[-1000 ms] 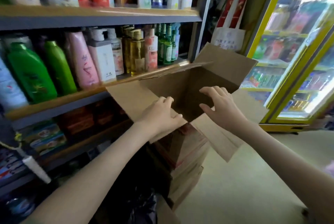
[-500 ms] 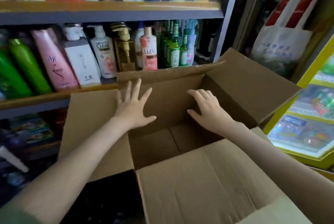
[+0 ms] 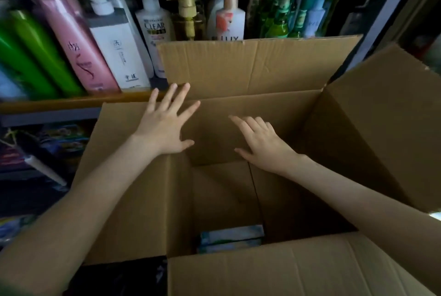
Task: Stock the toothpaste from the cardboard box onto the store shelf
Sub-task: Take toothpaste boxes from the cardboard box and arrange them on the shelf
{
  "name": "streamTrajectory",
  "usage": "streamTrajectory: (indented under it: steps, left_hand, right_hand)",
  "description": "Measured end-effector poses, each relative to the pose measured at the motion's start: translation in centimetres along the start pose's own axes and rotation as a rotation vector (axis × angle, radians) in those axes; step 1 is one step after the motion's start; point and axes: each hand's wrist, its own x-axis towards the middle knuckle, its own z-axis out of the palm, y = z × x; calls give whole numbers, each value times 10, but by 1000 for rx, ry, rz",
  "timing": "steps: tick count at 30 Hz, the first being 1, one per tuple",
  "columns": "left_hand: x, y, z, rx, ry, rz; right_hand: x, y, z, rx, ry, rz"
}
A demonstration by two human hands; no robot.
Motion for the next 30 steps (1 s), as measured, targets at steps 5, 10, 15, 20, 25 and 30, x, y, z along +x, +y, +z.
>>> streamTrajectory:
  steps: [5,10,15,20,25,30]
  left_hand:
    - [3,-3,11,-94,-18,16]
    - [14,-10,22,-197,-68,23]
    - [20,-13,28,-229,-93,36]
    - [18,-14,21,-296,-148,37]
    - [17,-15,21,-370,-127,49]
    - [17,-14,24,-458,-110,47]
  right_hand:
    - [23,-5,33,-44,-67,-109]
    - [17,-11,62,-48,-147,-223]
    - [8,-17,80,-9,-307,-289]
    - [18,-17,87,-22,-177,-290]
    - [26,-19,91,-11,-90,-284]
    - [10,-16,123,50,-209,-254]
